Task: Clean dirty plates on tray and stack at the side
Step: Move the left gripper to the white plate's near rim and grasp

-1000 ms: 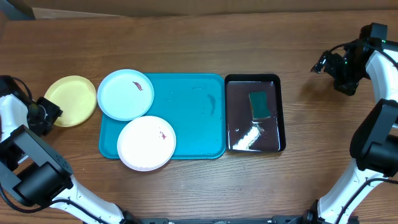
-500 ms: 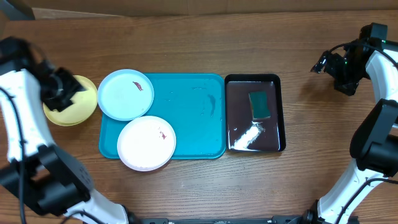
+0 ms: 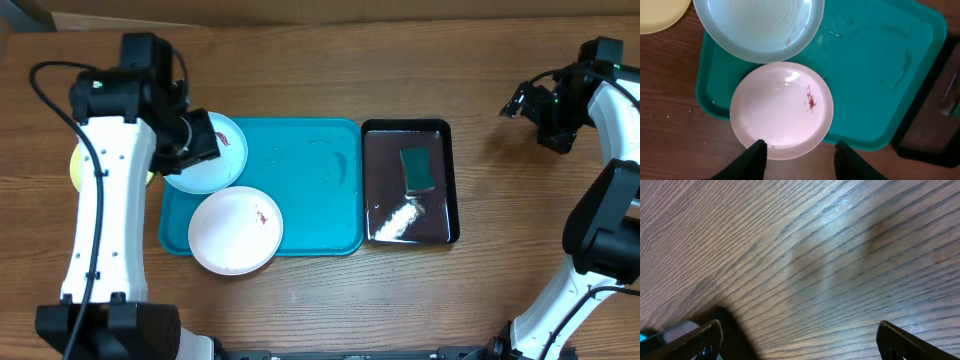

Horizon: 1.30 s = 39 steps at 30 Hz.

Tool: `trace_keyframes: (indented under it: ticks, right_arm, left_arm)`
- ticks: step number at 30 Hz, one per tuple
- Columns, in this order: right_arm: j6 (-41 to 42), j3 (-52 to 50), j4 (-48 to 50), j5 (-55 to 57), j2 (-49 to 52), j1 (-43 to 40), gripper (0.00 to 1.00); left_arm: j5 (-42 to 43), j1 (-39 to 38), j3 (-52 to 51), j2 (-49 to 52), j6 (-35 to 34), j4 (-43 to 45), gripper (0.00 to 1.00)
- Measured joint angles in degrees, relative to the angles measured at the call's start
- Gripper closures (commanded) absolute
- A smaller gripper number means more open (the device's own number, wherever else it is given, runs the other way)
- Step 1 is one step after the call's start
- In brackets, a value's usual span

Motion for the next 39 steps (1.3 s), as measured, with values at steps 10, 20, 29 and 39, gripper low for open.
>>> trace_keyframes:
  ticks: [10, 20, 29, 39]
  right_arm:
    - [0.0, 0.0, 0.0, 0.0, 0.0, 0.0, 0.00]
    - [0.0, 0.0, 0.0, 0.0, 0.0, 0.0, 0.00]
    - [0.0, 0.0, 0.0, 0.0, 0.0, 0.0, 0.00]
    - [0.0, 0.0, 0.0, 0.0, 0.0, 0.0, 0.00]
  left_arm:
    - [-3.1, -3.4, 0.0, -1.7, -2.8, -5.4, 0.61]
    - [-9.0, -3.0, -9.9, -9.6, -7.7, -1.1, 0.55]
    - [-10.4, 6.1, -26.6, -15.6, -10.7, 6.7, 0.54]
    - [-7.3, 13.3, -39.1, -15.5, -11.1, 16.0, 0.54]
